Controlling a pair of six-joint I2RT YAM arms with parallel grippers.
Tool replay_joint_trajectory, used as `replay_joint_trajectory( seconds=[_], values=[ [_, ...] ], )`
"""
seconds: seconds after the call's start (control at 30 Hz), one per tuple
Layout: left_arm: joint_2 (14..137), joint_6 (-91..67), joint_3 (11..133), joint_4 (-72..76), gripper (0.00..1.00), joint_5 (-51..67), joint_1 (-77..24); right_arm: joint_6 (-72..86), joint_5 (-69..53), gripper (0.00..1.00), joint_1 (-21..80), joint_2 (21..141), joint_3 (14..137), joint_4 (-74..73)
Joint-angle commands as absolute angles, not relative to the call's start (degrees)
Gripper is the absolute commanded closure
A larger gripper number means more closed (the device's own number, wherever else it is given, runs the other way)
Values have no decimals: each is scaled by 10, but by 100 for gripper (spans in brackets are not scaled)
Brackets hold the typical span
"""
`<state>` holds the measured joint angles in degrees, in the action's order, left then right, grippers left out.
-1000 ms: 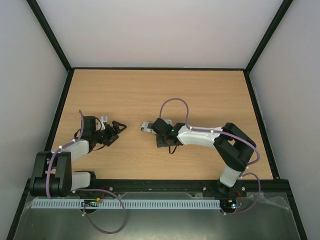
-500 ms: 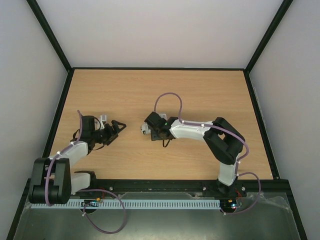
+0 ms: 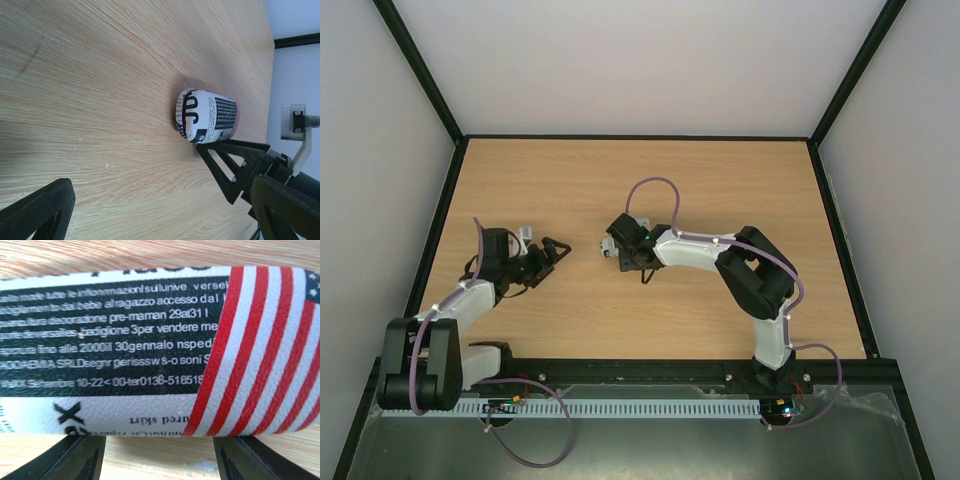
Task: Organize the sunglasses
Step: Move the sunglasses case at the center of the board.
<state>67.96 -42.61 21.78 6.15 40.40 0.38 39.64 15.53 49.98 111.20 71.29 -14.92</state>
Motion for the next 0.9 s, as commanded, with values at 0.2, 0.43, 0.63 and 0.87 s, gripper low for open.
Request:
replay_joint_trajectory(
  seconds=[0.2, 0.43, 0.63, 0.87],
  values=[
    [683, -407, 243, 44, 1, 393, 8, 371, 142, 37, 484, 1079, 687, -137],
    [607, -375, 291, -26, 1, 351, 7, 331, 149, 0, 482, 887, 577, -142],
    [527, -374, 341, -38, 1, 245, 8, 310, 148, 1, 404, 732, 519, -162],
    [515, -292, 382, 12, 1, 193, 8, 283, 120, 1, 227, 660, 482, -151]
  ],
)
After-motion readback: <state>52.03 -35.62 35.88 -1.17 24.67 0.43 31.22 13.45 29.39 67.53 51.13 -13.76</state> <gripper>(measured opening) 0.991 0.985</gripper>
